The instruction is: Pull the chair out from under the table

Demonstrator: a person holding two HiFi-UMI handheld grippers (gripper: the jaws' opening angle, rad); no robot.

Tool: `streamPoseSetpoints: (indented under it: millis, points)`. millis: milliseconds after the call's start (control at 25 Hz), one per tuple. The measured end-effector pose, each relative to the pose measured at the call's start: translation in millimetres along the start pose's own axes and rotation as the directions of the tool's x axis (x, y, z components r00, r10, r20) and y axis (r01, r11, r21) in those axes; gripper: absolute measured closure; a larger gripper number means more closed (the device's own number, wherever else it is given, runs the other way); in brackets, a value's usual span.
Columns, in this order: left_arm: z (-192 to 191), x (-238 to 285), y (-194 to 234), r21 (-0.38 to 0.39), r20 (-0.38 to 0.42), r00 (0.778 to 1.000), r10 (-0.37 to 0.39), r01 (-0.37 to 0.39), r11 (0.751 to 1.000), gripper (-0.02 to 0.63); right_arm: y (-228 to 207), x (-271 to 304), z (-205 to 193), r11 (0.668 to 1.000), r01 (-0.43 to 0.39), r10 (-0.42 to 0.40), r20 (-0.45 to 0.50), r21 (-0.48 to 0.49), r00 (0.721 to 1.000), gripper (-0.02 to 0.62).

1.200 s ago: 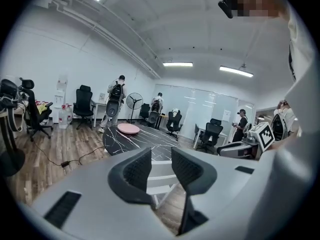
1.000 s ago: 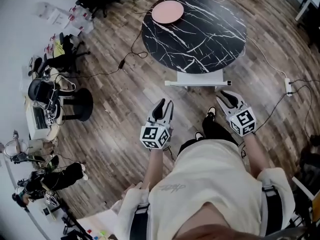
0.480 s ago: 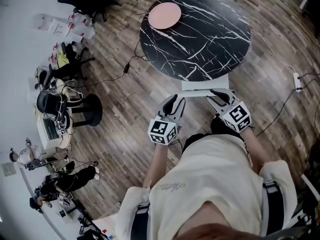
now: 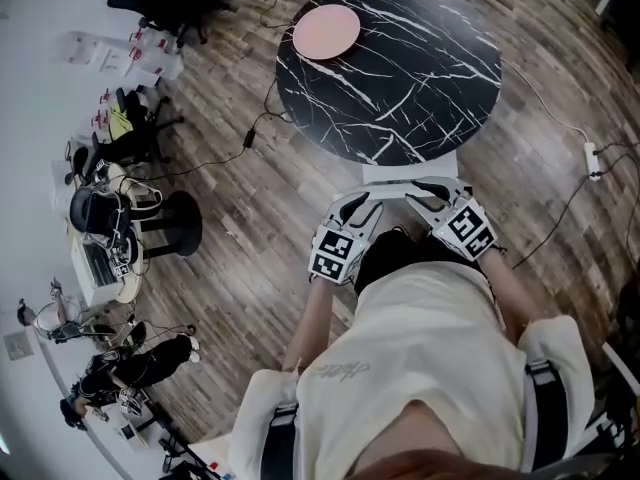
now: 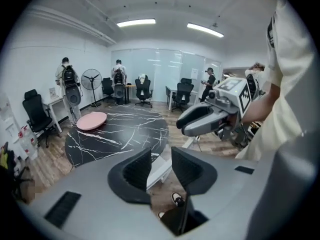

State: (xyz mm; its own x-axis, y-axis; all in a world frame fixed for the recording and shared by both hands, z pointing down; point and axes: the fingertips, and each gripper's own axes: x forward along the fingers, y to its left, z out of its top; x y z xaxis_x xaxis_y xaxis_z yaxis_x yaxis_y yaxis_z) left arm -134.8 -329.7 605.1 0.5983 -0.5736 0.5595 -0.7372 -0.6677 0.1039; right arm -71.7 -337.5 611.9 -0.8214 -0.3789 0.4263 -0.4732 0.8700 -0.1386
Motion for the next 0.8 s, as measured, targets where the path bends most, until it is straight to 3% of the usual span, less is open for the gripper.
streamPoseSetpoints:
  millis: [200,360,440,640,800]
  points:
    - [-19,20,6,0.147,-0.108,0.993,-0.044,0.060,0.987,0.469,7,20,-20,0.994,-0.004,-0.013,-0.148,-0.112,0.989,0.476]
    - [-38,41,6,0.213,-0.188,0.974,-0.123,0.163,0.963,0.469,13,32,-32,0.968,-0.014,-0.055,-0.266,-0.251,0.962,0.474]
    - [-48,54,3,0.266,-0.259,0.952,-0.164,0.233,0.935,0.468,10,42,-42,0.939,-0.050,-0.071,-0.333,-0.341,0.940,0.474]
    - [-80,70,-8,0.416,-0.435,0.883,-0.178,0.372,0.830,0.468,14,67,-83,0.870,-0.201,-0.063,-0.505,-0.449,0.861,0.463]
    - [-96,83,-10,0.442,-0.474,0.860,-0.187,0.416,0.794,0.469,14,79,-106,0.824,-0.270,-0.090,-0.586,-0.498,0.805,0.457]
